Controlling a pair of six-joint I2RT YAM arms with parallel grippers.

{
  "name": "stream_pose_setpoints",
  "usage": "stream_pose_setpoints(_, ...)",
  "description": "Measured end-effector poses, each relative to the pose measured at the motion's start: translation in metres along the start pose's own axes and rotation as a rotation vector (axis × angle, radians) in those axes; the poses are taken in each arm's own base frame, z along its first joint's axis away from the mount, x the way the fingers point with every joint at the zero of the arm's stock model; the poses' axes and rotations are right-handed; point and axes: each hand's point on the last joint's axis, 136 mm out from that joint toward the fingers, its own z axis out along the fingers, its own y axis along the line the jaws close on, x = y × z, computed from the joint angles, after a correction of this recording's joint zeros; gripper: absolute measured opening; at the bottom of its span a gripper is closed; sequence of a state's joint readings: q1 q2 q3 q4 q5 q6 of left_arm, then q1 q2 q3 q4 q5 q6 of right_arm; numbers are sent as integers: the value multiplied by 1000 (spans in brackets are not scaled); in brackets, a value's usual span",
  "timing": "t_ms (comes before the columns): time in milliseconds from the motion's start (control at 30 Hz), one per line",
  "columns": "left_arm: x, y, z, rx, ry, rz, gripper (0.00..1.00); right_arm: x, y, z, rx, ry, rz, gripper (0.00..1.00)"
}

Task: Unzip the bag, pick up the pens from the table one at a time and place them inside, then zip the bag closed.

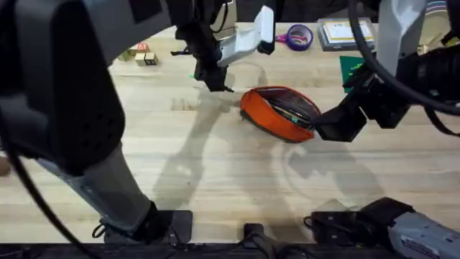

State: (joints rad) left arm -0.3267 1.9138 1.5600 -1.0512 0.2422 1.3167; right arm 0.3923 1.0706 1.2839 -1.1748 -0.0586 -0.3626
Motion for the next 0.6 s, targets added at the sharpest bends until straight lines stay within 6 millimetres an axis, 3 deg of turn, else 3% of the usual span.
stream_pose_setpoints(167,-4,-1,-14,-26,-13,7,43,2,-2,0,13,8,0,997)
stream_pose_setpoints(333,-18,-5,-42,-79,-71,26,43,2,-2,-1,16,7,0,997)
stream_pose_setpoints(367,-21,-11,-54,-109,-89,36,43,2,-2,-7,24,-14,-2,997)
stream_pose_setpoints(600,-25,-34,-69,-186,-143,64,43,4,2,-37,66,-127,2,998)
